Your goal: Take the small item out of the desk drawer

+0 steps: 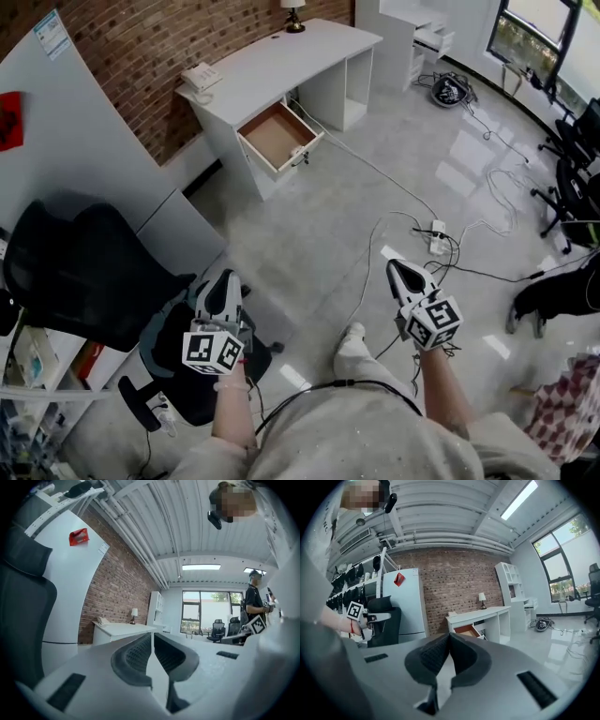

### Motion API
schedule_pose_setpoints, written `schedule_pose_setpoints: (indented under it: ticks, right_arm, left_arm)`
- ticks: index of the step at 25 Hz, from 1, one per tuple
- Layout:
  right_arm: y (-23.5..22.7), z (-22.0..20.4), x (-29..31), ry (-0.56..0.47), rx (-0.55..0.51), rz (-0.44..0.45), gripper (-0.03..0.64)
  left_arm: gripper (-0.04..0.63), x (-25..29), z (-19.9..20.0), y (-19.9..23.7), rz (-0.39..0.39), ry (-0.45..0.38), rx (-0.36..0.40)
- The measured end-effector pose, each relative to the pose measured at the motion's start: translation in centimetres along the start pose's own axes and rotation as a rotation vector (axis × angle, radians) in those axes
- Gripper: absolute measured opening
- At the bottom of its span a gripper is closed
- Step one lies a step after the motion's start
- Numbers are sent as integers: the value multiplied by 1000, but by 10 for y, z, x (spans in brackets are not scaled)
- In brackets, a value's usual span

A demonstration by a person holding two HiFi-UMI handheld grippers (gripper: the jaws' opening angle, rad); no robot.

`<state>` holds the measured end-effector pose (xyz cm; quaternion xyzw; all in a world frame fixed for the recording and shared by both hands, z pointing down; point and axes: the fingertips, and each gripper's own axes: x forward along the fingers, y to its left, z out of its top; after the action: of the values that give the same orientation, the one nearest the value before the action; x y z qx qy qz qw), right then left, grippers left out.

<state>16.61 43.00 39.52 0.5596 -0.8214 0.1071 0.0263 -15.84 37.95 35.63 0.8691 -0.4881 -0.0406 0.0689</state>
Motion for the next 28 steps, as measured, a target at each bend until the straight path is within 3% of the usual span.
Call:
schedule_pose_setpoints:
  ticks: [11,19,28]
  right_arm:
    - [-82,31,81,11,-45,109,15]
    - [-98,29,107,34,-49,181,15]
    - [-119,31,123,37,-22,196,15]
  left_arm:
    - [21,109,-4,-12,53,-30,-13]
    - [21,152,-10,-22,37,-10,11]
    - [22,181,0,-21,50,-14,20]
